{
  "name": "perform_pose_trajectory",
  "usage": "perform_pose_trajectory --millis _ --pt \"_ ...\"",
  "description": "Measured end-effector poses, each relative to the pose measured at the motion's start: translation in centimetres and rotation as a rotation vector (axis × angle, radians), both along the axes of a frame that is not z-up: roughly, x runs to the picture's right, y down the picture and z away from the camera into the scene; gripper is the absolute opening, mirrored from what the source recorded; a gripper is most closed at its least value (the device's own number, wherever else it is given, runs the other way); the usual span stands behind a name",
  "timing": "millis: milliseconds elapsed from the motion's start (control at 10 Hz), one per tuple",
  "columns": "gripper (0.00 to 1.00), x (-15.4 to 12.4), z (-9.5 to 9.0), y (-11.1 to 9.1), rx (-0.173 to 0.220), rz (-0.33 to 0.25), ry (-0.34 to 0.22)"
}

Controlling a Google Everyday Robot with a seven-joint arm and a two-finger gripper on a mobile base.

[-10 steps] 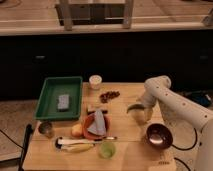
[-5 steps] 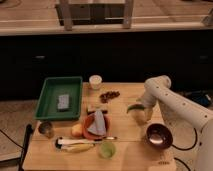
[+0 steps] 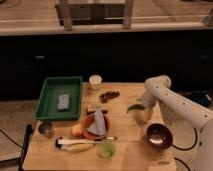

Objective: Place pepper in plastic cup

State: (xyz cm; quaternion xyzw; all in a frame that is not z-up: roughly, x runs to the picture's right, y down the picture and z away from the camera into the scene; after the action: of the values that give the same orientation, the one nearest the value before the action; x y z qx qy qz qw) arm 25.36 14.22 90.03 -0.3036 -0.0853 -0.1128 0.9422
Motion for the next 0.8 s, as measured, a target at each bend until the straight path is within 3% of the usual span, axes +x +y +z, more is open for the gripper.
perform_pose_trajectory --millis 800 --pt "0.80 0.13 0.05 -0.02 0.000 -0.009 -0.004"
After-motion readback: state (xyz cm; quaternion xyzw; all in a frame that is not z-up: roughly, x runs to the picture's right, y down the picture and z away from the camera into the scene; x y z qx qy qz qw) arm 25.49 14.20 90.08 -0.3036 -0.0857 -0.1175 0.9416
